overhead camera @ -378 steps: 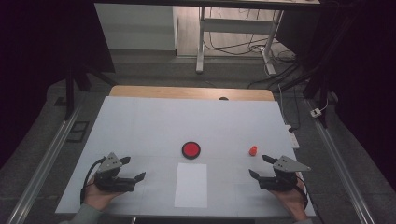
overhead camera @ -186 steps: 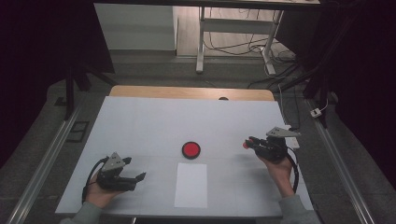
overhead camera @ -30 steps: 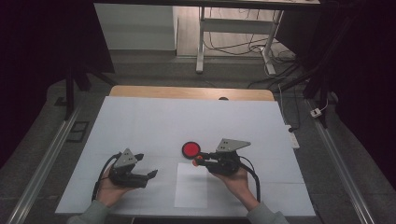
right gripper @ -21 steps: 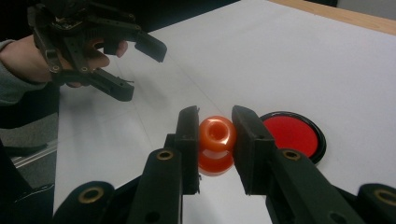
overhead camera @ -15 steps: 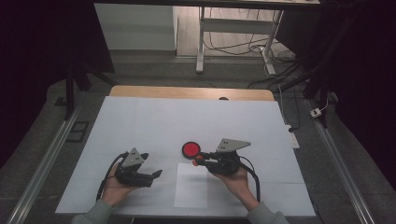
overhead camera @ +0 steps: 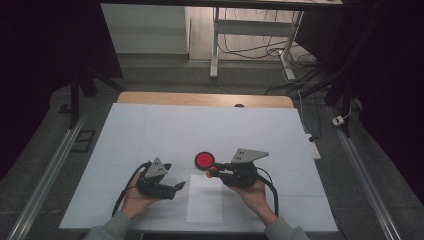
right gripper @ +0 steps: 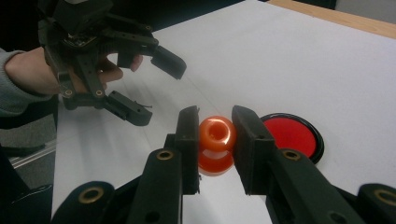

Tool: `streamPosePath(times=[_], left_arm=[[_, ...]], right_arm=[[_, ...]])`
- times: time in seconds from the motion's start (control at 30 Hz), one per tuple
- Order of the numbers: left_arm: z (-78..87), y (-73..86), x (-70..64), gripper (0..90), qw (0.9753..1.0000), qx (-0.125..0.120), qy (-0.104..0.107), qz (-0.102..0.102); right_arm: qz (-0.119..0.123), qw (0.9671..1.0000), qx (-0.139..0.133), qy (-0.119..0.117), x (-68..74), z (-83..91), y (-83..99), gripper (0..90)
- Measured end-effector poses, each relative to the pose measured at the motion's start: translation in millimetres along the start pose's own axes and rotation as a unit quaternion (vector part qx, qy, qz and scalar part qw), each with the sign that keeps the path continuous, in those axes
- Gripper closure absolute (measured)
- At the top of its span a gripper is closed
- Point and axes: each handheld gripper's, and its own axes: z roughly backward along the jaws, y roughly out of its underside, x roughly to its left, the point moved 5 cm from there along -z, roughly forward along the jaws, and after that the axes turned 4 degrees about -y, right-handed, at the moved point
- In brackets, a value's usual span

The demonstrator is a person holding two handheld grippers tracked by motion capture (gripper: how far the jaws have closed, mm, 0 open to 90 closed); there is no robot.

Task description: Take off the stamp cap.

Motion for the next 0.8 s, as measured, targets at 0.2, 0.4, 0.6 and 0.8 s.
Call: streamPosePath(times=[0.2, 0.4, 0.6, 0.8], left_arm=[[-7.9, -6.7, -9.5, 18.2, 0.9999, 0.0, 0.013, -0.011], [-12.2, -11.6, -15.4, 18.2, 0.9996, 0.0, 0.019, -0.019], [-15.3, -15.2, -19.1, 18.2, 0.9995, -0.001, 0.025, -0.021], [-18.2, -19.7, -23.4, 18.3, 0.9992, -0.002, 0.03, -0.026]], right_arm=[[0.0, 1.0, 0.0, 0.0, 0.2, -0.6, 0.1, 71.6], [-0.001, 1.0, 0.0, -0.001, 0.6, -1.7, 0.5, 71.6], [-0.001, 1.0, 0.002, -0.001, 0.7, -2.1, 0.8, 71.6], [0.0, 1.0, 0.002, -0.001, 0.8, -3.1, 1.2, 71.6]])
